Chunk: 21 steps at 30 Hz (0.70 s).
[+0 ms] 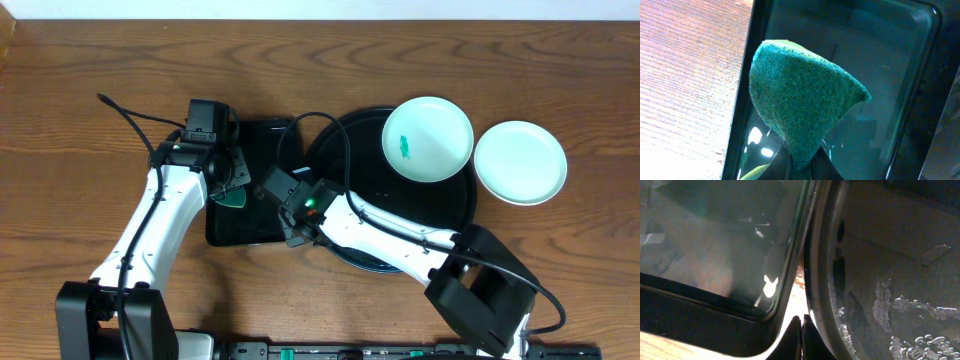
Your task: Clean dirty plates on tray and stack at the side
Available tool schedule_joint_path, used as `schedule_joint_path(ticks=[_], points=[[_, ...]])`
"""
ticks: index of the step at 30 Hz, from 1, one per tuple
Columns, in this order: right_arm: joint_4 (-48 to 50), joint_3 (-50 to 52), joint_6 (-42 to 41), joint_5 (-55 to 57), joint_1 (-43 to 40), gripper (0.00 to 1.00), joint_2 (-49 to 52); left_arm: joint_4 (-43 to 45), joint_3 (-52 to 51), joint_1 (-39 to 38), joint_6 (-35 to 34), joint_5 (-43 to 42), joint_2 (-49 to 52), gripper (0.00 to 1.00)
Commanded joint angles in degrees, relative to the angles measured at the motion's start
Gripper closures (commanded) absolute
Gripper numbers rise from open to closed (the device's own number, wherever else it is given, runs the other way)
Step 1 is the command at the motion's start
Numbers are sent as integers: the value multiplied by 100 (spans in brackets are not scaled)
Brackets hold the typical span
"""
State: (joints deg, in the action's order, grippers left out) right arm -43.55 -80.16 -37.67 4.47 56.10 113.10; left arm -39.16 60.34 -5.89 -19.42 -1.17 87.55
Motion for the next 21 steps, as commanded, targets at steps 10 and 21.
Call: schedule_joint_path(ticks=[10,21], points=[[138,37,50,7,229,99,55,2,-24,2,76,9,-31,92],[-199,-315,518,116,-496,88,-671,2,-24,2,76,7,-31,92]])
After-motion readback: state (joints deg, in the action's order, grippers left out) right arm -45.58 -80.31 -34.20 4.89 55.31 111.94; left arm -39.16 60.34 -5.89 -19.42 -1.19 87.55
